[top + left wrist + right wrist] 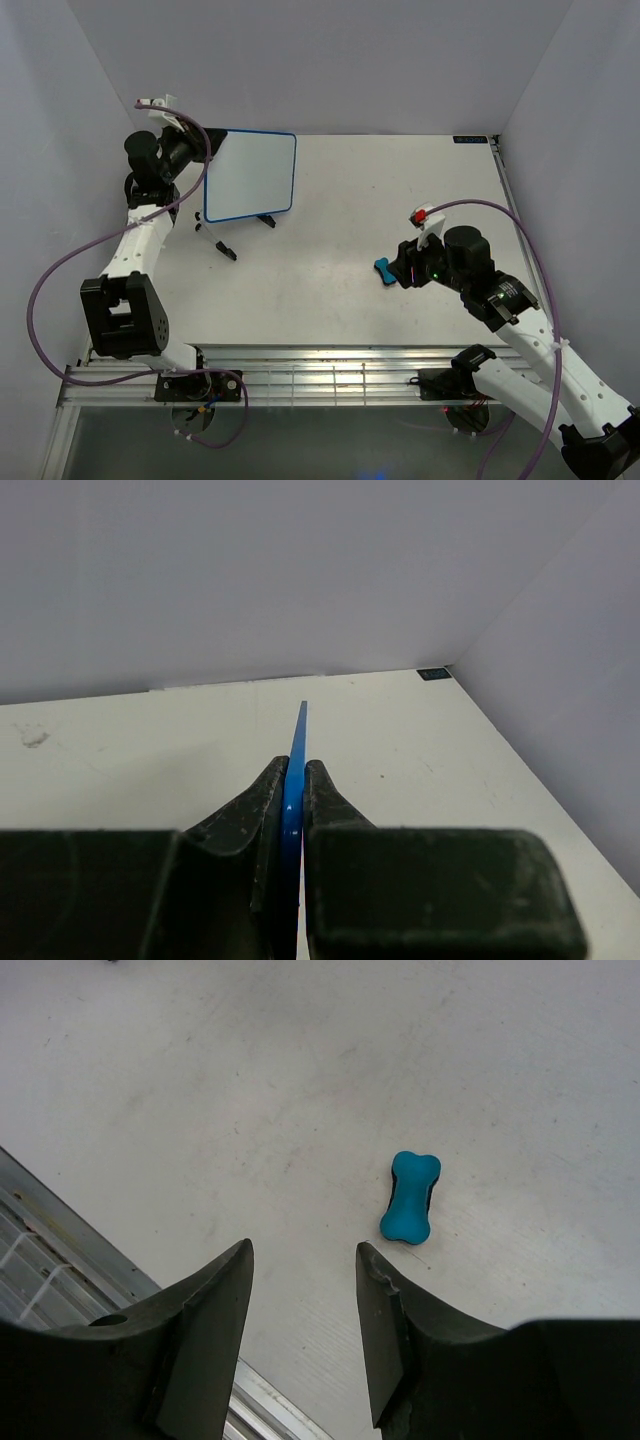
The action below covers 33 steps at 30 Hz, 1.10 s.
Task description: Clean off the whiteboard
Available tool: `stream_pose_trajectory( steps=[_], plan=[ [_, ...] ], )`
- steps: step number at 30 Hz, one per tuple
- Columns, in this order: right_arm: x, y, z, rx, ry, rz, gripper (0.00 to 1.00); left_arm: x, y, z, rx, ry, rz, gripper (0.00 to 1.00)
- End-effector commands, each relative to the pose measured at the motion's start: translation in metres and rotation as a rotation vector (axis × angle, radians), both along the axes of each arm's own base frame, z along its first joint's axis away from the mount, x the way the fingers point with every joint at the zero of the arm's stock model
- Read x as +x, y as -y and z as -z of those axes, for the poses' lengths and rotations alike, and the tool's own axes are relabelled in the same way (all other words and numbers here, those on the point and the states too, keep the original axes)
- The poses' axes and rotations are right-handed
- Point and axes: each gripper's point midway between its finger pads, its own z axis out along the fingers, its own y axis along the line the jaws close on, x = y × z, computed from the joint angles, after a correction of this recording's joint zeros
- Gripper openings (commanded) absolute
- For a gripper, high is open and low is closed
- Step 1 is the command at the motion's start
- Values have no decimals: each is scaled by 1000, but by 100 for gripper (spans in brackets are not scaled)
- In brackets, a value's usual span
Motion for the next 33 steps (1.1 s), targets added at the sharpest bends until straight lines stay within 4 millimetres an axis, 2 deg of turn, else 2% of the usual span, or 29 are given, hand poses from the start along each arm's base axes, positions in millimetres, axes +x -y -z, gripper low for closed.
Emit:
stream_pose_trajectory(
  steps=[1, 5, 13, 23, 29, 33],
  plan=[
    [-5, -3, -11, 10, 28, -37, 51, -1, -18, -52, 29, 176, 5, 0],
    [-8, -4, -10, 12, 33, -45, 51, 2, -28, -52, 72, 213, -24, 0],
    [-12, -8, -14, 30, 54, -82, 50, 8, -47, -21, 54, 169, -13, 0],
    [-13, -11, -12, 32, 57, -98, 50, 2, -47, 8, 30, 125, 47, 0],
    [-15, -12, -11, 34, 57, -111, 50, -3, -45, 37, 59, 98, 62, 0],
    [-18, -14, -12, 45, 62, -124, 50, -6, -51, 44, 94, 113, 52, 0]
  ],
)
